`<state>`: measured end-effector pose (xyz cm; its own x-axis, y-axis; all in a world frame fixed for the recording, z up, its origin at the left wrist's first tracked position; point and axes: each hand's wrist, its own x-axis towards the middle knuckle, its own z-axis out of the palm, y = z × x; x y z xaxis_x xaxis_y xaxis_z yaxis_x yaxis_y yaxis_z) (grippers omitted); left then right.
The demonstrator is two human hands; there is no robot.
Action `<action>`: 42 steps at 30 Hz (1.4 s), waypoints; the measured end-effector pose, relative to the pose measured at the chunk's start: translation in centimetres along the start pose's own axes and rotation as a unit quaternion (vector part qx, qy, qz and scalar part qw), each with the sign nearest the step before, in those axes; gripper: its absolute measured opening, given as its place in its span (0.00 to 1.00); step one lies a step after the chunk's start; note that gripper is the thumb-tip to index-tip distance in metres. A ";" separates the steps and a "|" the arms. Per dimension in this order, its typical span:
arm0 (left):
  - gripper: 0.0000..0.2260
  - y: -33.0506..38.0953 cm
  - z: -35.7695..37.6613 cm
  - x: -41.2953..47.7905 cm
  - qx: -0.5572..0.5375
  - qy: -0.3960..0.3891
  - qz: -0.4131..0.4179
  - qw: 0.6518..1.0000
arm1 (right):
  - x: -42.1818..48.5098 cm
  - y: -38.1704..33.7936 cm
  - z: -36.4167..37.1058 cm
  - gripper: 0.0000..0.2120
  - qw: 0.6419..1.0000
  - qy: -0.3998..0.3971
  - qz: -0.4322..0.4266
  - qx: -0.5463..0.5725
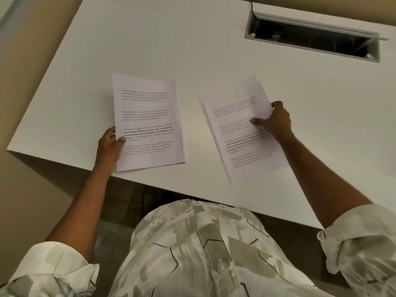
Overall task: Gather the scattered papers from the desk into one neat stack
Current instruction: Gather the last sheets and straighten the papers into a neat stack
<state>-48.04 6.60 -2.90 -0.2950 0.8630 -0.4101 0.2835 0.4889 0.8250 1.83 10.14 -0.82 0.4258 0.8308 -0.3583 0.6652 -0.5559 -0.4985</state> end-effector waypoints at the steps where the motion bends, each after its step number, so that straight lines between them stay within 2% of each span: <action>1: 0.18 0.1 0.1 -0.1 0.003 -0.005 0.000 1.000 | 0.3 -0.3 -0.3 0.40 1.000 -0.018 0.020 0.004; 4: 0.18 0.2 0.6 -0.2 0.002 -0.015 -0.001 1.000 | 0.7 -1.3 -1.1 0.30 0.998 -0.049 0.019 0.017; 5: 0.18 0.2 0.7 -0.3 -0.002 -0.016 -0.003 1.000 | 0.5 -1.6 -1.5 0.27 0.998 -0.047 0.001 0.050; 7: 0.18 0.3 0.9 -0.2 -0.018 -0.020 -0.010 1.000 | 0.0 -2.6 -2.8 0.23 0.979 -0.061 -0.045 0.188; 10: 0.18 0.6 1.3 -0.3 -0.049 -0.041 -0.023 0.998 | -0.5 -4.1 -5.8 0.21 0.899 -0.136 -0.136 0.393; 12: 0.18 0.9 1.8 -0.2 -0.067 -0.057 -0.025 0.996 | -0.7 -5.2 -7.3 0.20 0.849 -0.191 -0.173 0.461; 14: 0.18 1.2 2.3 -0.1 -0.082 -0.075 -0.026 0.993 | -1.2 -6.1 -6.8 0.18 0.821 -0.223 -0.162 0.501; 15: 0.18 1.5 2.7 0.0 -0.091 -0.085 -0.027 0.992 | -1.7 -6.5 -5.7 0.17 0.821 -0.224 -0.147 0.504; 19: 0.17 2.9 4.1 0.1 -0.140 -0.135 -0.052 0.980 | -4.7 -8.5 1.5 0.22 0.875 -0.199 -0.074 0.436; 22: 0.19 4.0 5.0 0.3 -0.152 -0.171 -0.057 0.972 | -6.3 -9.2 5.8 0.22 0.905 -0.151 -0.044 0.395; 26: 0.21 5.3 4.9 0.9 -0.143 -0.211 -0.041 0.966 | -6.6 -10.2 7.8 0.28 0.904 -0.122 -0.042 0.407; 30: 0.18 7.2 4.4 2.2 -0.121 -0.233 0.015 0.965 | -7.3 -12.7 7.3 0.35 0.927 -0.044 -0.057 0.368; 34: 0.16 11.9 3.7 2.9 -0.093 -0.252 0.122 0.956 | -8.7 -17.7 6.1 0.32 0.902 0.020 -0.151 0.405; 40: 0.13 18.9 1.5 4.1 -0.112 -0.208 0.317 0.919 | -10.3 -22.7 2.4 0.22 0.819 0.100 -0.268 0.498; 42: 0.14 19.6 0.8 4.0 -0.103 -0.205 0.348 0.909 | -10.9 -22.5 2.4 0.21 0.822 0.121 -0.280 0.480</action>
<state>-42.92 19.73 11.30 0.2663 0.9499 0.1637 0.0818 -0.1914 0.9781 -19.22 13.47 12.41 0.4055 0.8795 0.2492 0.0569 0.2478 -0.9671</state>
